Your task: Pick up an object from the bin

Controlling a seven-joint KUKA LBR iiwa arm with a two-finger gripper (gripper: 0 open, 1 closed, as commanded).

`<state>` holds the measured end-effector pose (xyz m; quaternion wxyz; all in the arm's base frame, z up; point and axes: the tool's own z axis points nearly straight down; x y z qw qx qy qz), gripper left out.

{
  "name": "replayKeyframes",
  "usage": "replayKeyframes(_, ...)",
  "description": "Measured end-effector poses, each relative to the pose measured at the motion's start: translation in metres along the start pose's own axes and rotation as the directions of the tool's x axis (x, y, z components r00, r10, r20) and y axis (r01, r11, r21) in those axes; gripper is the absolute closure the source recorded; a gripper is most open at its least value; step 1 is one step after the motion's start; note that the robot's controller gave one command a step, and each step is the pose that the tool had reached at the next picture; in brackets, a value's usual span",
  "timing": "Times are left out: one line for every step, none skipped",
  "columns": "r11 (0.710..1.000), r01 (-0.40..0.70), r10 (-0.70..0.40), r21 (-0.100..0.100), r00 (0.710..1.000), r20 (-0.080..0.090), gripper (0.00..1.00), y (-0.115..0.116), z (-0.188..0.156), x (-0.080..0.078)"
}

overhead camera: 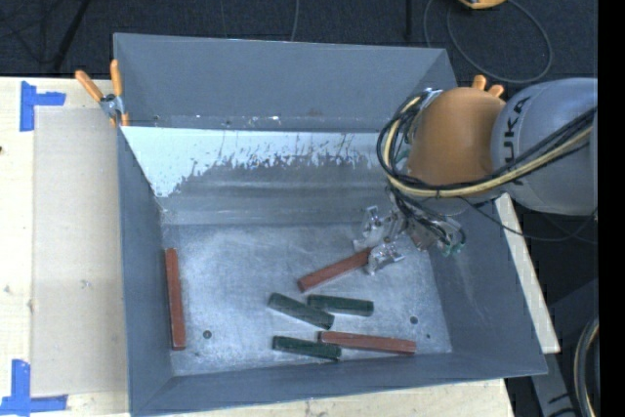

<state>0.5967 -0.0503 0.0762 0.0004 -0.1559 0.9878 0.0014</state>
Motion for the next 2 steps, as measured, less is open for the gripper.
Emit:
replayKeyframes(1.0, 0.0, 0.0, 0.0, 1.0, 0.0, 1.0, 0.0, 0.0, 0.0)
replayKeyframes(1.0, -0.013, 0.013, 0.007, 1.0, 0.009, 1.0, -0.017, -0.178, 0.006)
